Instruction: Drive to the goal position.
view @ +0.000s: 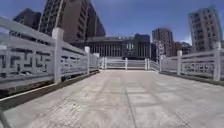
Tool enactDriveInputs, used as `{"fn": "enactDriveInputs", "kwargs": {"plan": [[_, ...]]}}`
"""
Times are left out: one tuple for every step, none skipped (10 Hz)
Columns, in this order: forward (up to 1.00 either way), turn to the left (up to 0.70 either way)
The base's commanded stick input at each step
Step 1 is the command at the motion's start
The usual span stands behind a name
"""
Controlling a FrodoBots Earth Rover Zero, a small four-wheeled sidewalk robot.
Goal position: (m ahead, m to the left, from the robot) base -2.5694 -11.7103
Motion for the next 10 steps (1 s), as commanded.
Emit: {"fn": "enactDriveInputs", "kwargs": {"plan": [[0.7,0.0],[0.7,0.0],[0.7,0.0],[0.7,0.0],[0.7,0.0],[0.7,0.0],[0.63,0.0],[0.5,0.0],[0.69,0.0],[0.7,0.0]]}}
